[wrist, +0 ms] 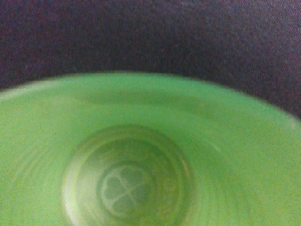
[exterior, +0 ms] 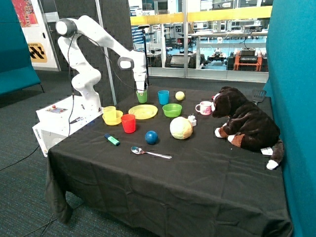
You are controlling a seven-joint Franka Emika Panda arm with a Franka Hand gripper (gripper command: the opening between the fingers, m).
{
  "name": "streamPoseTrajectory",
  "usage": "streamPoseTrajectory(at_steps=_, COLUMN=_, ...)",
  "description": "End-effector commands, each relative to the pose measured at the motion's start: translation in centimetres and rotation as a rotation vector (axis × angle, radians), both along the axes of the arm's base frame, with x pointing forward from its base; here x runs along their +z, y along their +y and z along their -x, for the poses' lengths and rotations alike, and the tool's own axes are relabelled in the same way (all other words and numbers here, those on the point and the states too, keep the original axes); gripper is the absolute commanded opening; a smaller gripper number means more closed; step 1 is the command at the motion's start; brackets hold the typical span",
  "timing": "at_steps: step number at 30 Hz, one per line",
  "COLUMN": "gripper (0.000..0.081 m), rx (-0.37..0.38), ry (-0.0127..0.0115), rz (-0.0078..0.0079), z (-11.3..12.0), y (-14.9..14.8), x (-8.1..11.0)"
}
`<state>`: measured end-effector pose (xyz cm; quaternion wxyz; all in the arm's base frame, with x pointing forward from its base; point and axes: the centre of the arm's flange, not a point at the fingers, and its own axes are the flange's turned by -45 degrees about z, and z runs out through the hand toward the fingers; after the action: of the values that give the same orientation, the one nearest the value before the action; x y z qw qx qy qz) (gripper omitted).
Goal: Match the cups with the appropriate bowls
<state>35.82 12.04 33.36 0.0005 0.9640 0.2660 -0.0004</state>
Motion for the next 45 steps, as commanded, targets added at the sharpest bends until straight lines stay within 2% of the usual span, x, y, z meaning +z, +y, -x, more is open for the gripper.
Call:
streamPoseTrajectory(at_steps=1, gripper=0.0000, rx=0.004, ry=-0.0005, rz=-0.0012, z=0.3, y=0.2, x=-0.3)
streamPoseTrajectory(at_steps=21, gripper=0.0000, rx=-0.016, ry=-0.0005, rz=-0.0012, z=0.0, y=0.3, x=0.3)
streamPoseTrajectory(at_steps=40, gripper=0.0000, rx=-0.039, ry=-0.0005, rz=-0.0012, z=-1.7, y=-0.3, x=4.4)
streamPoseTrajectory(at_steps=44, gripper=0.0000, rx=-0.062, ry=-0.0006, rz=-0.0012, z=-2.1, y=-0.6, x=4.9)
streamPoseTrajectory(at_steps=45, gripper=0.0000, rx=-0.092, ry=-0.0006, rz=-0.0012, z=-2.5, y=-1.0, x=5.2)
